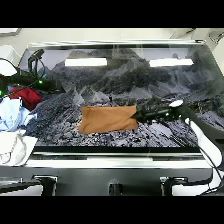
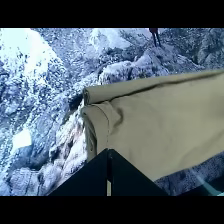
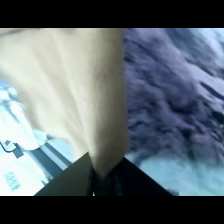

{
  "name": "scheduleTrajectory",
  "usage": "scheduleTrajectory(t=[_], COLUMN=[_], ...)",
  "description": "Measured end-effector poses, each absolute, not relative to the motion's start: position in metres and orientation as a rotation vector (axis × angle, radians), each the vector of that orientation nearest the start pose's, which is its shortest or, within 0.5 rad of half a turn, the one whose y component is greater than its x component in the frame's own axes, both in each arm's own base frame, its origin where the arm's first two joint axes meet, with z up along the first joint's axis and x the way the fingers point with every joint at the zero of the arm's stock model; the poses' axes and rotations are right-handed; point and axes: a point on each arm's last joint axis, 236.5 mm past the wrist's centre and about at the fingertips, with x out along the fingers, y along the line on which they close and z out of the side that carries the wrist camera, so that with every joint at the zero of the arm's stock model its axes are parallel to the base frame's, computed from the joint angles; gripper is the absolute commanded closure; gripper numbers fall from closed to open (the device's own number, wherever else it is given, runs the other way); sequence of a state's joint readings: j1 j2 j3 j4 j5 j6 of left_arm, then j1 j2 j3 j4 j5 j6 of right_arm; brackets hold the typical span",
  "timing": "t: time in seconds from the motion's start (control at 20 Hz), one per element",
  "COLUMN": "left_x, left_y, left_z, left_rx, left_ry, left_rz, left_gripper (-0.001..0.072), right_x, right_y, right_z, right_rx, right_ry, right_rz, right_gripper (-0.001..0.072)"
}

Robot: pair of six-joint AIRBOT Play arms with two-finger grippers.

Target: Fold the clothes and pants, and hang the long-sleeved shirts on hangers.

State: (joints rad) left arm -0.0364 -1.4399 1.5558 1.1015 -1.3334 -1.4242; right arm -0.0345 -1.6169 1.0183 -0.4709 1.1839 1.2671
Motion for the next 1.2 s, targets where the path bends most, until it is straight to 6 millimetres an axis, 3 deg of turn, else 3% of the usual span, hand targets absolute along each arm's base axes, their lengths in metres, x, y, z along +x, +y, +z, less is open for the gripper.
scheduleTrajectory(t=[0.1, 0.2, 0.35, 0.5, 0.6, 0.7, 0.75, 0.85, 1.0, 1.2], left_x=[0.431, 0.430, 0.429, 0.428, 0.428, 0.428, 0.428, 0.428, 0.428, 0.428], left_y=[-0.120, -0.120, -0.122, -0.122, -0.122, -0.122, -0.122, -0.122, -0.122, -0.122], left_z=[0.098, 0.097, 0.097, 0.097, 0.097, 0.097, 0.097, 0.097, 0.097, 0.097], left_rx=[-0.226, -0.231, -0.240, -0.255, -0.269, -0.281, -0.288, -0.295, -0.307, -0.309], left_ry=[1.171, 1.176, 1.182, 1.188, 1.193, 1.197, 1.199, 1.200, 1.203, 1.204], left_rz=[-0.450, -0.447, -0.446, -0.435, -0.426, -0.418, -0.413, -0.409, -0.400, -0.398], left_gripper=[0.0686, 0.0686, 0.0686, 0.0686, 0.0686, 0.0686, 0.0686, 0.0686, 0.0686, 0.0686], right_x=[0.411, 0.449, 0.484, 0.480, 0.456, 0.419, 0.396, 0.349, 0.278, 0.207], right_y=[0.156, 0.108, 0.008, -0.111, -0.182, -0.246, -0.274, -0.312, -0.335, -0.327], right_z=[-0.015, 0.026, 0.072, 0.098, 0.102, 0.097, 0.092, 0.076, 0.037, -0.004], right_rx=[0.993, 1.003, 1.003, 1.046, 1.086, 1.118, 1.128, 1.159, 1.225, 1.271], right_ry=[1.341, 1.207, 1.032, 0.887, 0.824, 0.788, 0.783, 0.809, 0.942, 1.130], right_rz=[0.561, 0.520, 0.366, 0.157, 0.017, -0.126, -0.199, -0.332, -0.520, -0.723], right_gripper=[0.0668, 0.0667, 0.0667, 0.0667, 0.0667, 0.0667, 0.0667, 0.0667, 0.0667, 0.0667])
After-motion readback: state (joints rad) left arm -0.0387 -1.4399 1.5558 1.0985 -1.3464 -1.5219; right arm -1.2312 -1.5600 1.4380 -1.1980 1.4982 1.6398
